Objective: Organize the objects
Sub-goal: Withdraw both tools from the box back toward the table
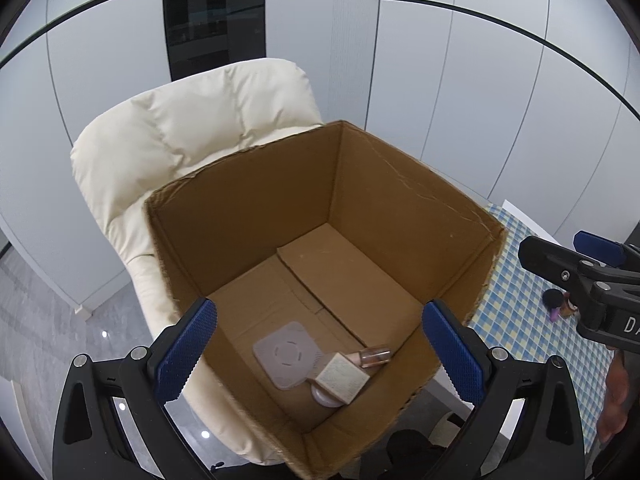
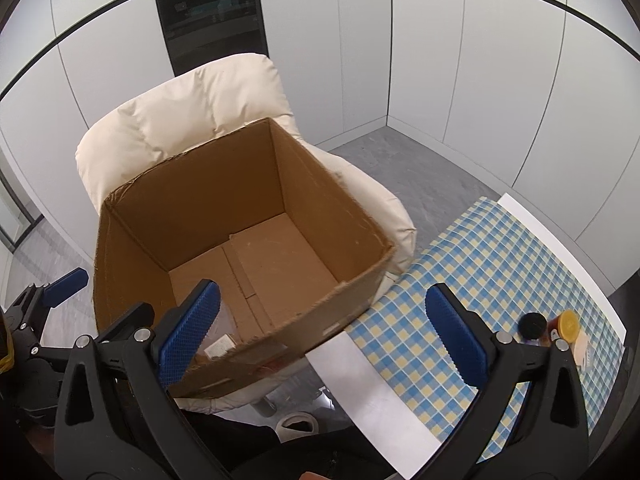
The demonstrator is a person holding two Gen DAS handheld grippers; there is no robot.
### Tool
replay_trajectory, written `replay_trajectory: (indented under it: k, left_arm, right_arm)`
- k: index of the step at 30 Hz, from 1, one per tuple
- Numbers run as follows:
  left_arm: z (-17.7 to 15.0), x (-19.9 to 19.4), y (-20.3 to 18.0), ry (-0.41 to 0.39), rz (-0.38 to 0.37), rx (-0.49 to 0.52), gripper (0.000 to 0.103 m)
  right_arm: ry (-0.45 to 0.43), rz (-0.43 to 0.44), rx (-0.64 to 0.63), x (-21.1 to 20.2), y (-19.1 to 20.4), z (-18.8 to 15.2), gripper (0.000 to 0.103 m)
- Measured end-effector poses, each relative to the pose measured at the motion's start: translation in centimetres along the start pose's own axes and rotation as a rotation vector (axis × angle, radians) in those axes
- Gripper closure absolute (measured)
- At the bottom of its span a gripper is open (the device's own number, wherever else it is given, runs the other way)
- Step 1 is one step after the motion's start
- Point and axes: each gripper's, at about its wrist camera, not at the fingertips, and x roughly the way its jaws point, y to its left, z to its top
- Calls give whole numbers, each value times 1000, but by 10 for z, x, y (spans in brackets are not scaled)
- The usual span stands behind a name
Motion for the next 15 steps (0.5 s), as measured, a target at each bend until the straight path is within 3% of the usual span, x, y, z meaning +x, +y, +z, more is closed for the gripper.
replay_trajectory:
  k: [15]
  left_arm:
    - [3,4,-44,4,-34,40,1]
  right_arm:
    - [-8,-45,65,-18,-48,-11,0]
